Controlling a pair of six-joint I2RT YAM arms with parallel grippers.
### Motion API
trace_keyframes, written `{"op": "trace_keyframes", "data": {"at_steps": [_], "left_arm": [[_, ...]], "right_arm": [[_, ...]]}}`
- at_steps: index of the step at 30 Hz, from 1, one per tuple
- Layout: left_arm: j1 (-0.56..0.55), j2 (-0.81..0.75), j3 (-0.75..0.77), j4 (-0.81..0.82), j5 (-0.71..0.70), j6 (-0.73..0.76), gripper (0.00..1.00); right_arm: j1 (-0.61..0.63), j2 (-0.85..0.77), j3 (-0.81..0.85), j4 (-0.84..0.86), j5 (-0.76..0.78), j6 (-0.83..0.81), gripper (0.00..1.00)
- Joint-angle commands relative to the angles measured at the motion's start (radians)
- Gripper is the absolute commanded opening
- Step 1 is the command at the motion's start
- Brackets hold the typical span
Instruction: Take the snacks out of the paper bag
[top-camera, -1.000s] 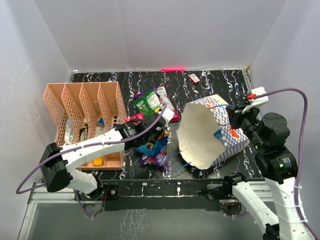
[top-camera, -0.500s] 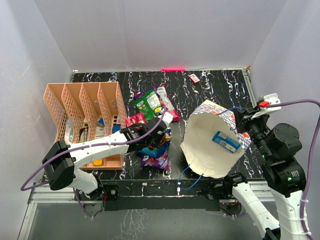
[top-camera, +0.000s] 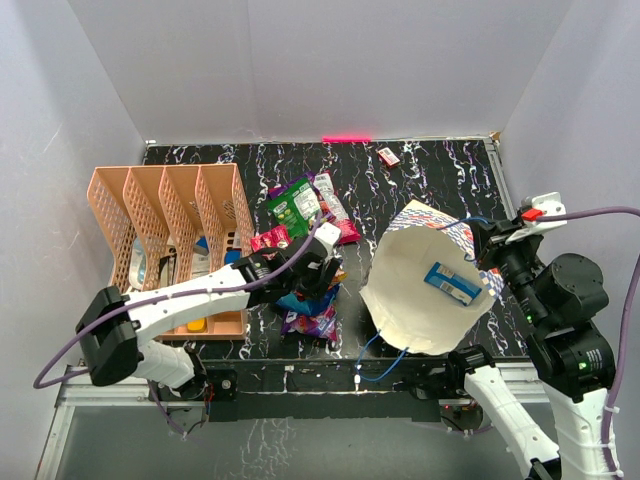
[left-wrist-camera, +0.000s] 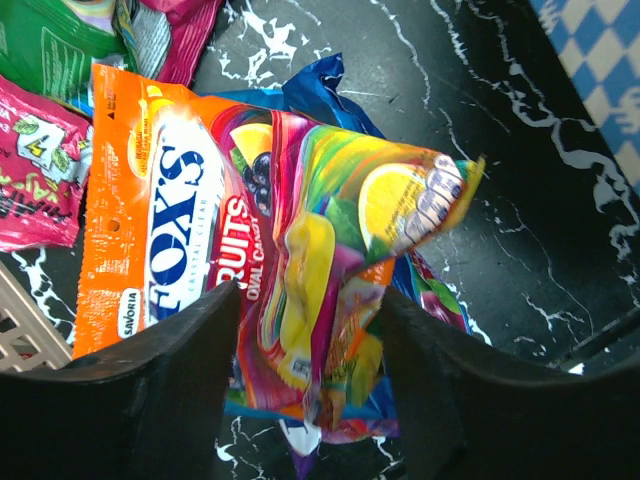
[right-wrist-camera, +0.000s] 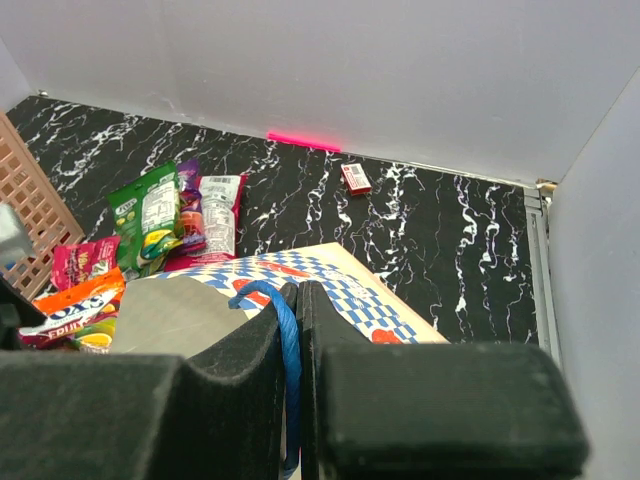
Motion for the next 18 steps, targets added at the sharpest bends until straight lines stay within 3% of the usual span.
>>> {"op": "trace_keyframes", "data": {"at_steps": [1,8,18], "left_arm": [[0.002,-0.152,0.004,0.053,0.063,-0.001,0.75],[0.002,-0.251,-0.004,0.141,0.156,0.010,0.98],[0.002,-0.373,-0.045,0.391,0.399,-0.016,0.95]], "right_arm": [[0.001,-0.040,-0.009,0.007,-0.058,-0.040,0.08],[0.001,-0.079,-0.023,-0.051,-0.239,-0.021,0.08],[0.001,-0.092,-0.056,0.022,-0.242,0.170,0.08]]}}
